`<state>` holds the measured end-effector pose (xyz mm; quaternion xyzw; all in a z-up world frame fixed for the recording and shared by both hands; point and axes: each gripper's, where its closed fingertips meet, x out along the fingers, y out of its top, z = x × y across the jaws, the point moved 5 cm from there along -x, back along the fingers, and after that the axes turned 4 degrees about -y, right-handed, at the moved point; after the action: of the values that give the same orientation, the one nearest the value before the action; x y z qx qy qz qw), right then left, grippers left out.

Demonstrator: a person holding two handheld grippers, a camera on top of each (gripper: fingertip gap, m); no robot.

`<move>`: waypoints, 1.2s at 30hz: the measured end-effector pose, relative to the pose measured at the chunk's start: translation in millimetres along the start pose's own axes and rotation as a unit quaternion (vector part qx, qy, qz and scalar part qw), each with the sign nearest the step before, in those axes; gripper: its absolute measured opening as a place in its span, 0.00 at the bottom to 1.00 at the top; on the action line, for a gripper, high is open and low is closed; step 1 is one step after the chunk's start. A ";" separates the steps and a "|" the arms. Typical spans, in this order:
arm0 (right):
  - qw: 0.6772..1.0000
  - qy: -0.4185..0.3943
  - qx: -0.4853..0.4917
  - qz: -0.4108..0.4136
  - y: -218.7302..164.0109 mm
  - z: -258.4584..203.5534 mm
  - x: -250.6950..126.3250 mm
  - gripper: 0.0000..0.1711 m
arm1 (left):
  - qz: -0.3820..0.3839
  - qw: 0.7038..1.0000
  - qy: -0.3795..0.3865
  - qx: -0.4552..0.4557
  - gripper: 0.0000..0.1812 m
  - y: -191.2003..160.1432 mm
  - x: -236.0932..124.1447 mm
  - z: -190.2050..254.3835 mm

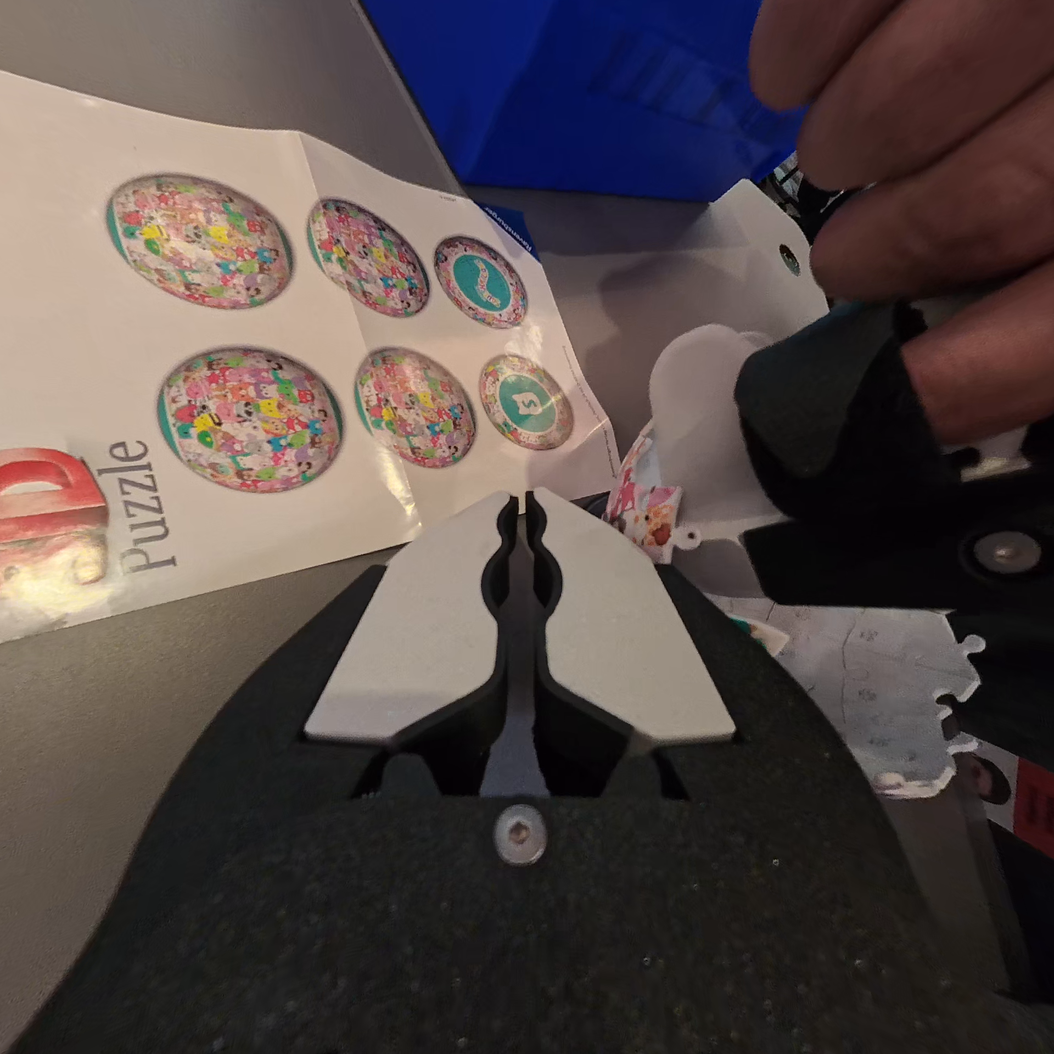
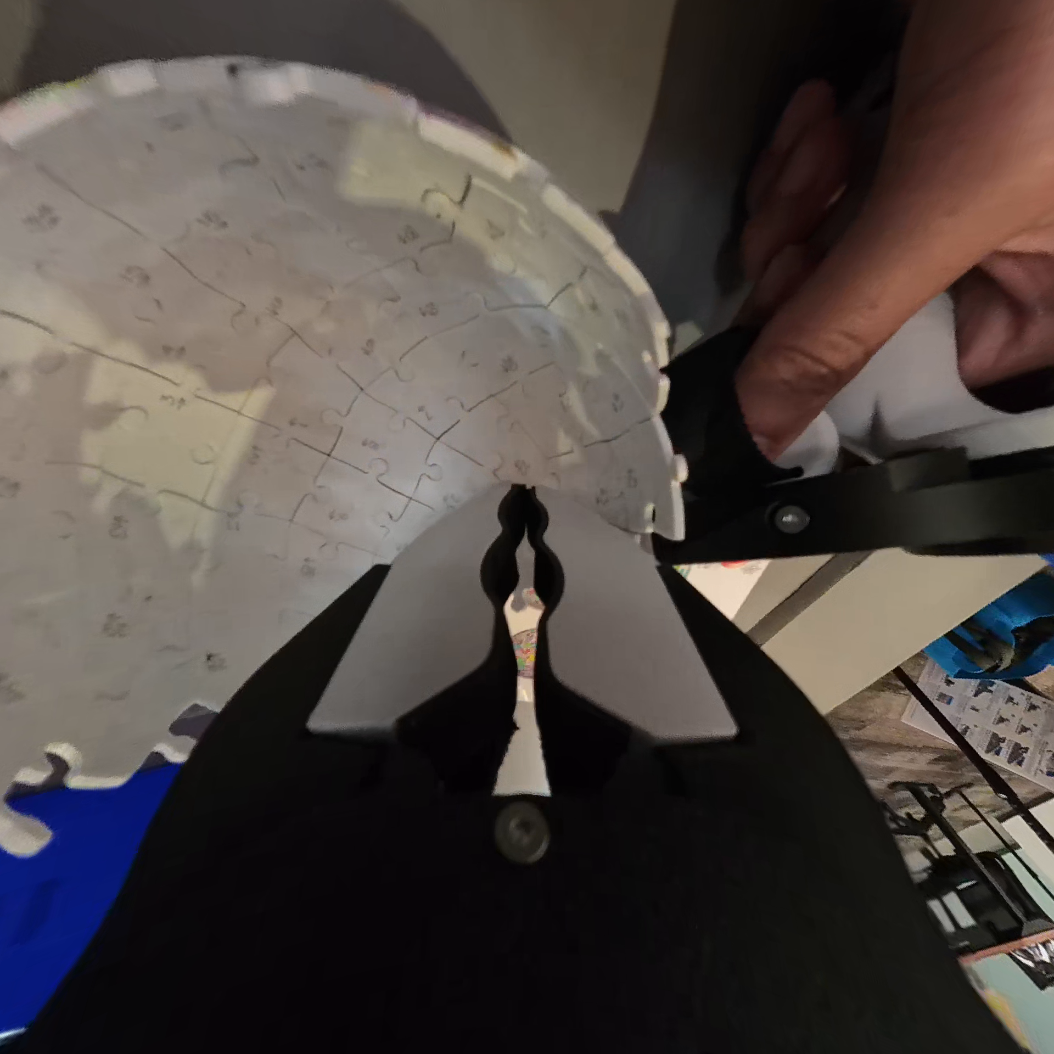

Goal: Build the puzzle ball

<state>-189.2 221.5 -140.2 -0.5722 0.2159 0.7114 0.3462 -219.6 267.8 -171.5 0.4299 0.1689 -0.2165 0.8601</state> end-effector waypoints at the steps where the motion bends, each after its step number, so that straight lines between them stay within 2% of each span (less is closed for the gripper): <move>1: 1.000 0.008 0.003 0.002 -0.5 -0.9 -1.4 0.00 | 0.001 1.000 -0.001 -0.001 0.01 0.1 -0.3 -0.1; 31: 1.000 -0.001 0.021 0.000 0.3 2.5 -3.1 0.00 | -0.004 1.000 -0.013 0.000 0.00 -1.7 0.2 2.0; 36: 0.999 0.013 0.032 0.012 -4.9 0.2 -17.7 0.00 | 0.010 1.000 -0.021 -0.010 0.00 -1.6 -4.8 1.2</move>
<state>-183.8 220.6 -122.7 -0.5673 0.2500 0.7009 0.3528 -224.4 267.1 -169.6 0.4178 0.1484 -0.2154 0.8701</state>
